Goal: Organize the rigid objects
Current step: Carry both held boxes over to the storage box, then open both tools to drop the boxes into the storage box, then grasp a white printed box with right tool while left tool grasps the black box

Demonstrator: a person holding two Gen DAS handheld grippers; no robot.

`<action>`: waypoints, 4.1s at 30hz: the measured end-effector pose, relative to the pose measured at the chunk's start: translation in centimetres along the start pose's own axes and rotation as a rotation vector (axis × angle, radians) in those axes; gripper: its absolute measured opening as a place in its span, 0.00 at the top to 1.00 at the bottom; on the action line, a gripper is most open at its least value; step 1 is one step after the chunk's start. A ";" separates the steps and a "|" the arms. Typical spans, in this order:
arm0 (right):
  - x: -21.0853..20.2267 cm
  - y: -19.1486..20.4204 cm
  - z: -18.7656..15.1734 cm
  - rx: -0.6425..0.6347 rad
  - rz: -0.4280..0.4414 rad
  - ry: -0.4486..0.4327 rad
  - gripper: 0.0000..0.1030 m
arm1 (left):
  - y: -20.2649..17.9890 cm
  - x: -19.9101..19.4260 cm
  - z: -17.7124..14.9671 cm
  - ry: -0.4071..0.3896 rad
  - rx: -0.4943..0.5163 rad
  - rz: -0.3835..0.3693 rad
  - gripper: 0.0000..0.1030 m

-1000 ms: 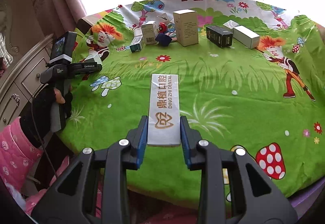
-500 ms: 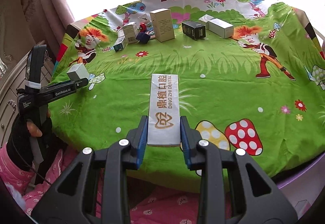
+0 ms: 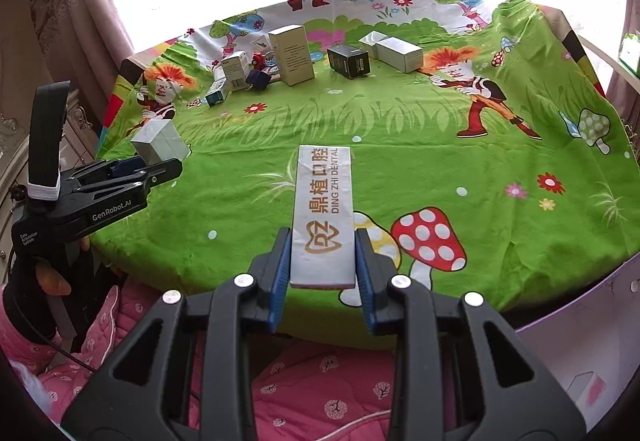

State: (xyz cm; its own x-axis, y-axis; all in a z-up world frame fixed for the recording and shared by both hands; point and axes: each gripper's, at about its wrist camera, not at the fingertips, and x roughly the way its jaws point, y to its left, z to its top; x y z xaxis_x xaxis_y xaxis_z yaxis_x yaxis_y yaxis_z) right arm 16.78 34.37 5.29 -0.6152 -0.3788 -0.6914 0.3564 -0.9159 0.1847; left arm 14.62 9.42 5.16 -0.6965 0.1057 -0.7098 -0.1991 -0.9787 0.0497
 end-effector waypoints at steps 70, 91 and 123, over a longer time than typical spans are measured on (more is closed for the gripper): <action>-1.1 -10.5 -5.0 0.021 -0.192 0.293 0.38 | -16.5 -4.8 0.7 -0.096 0.342 -0.432 0.25; 0.4 -6.1 11.6 -0.221 -0.233 -0.041 0.08 | 2.5 7.5 4.7 -0.038 -0.066 0.010 0.13; 17.8 -9.6 17.0 -0.312 -0.095 0.128 0.56 | 5.9 11.5 5.2 0.109 -0.337 -0.126 0.08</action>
State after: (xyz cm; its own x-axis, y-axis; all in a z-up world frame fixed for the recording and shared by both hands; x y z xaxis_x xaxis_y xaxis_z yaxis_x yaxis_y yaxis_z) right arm -9.56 34.17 3.15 -0.5697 -0.2558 -0.7811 0.5116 -0.8542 -0.0934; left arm 1.82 5.73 0.97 -0.5998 0.2273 -0.7672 -0.0281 -0.9642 -0.2638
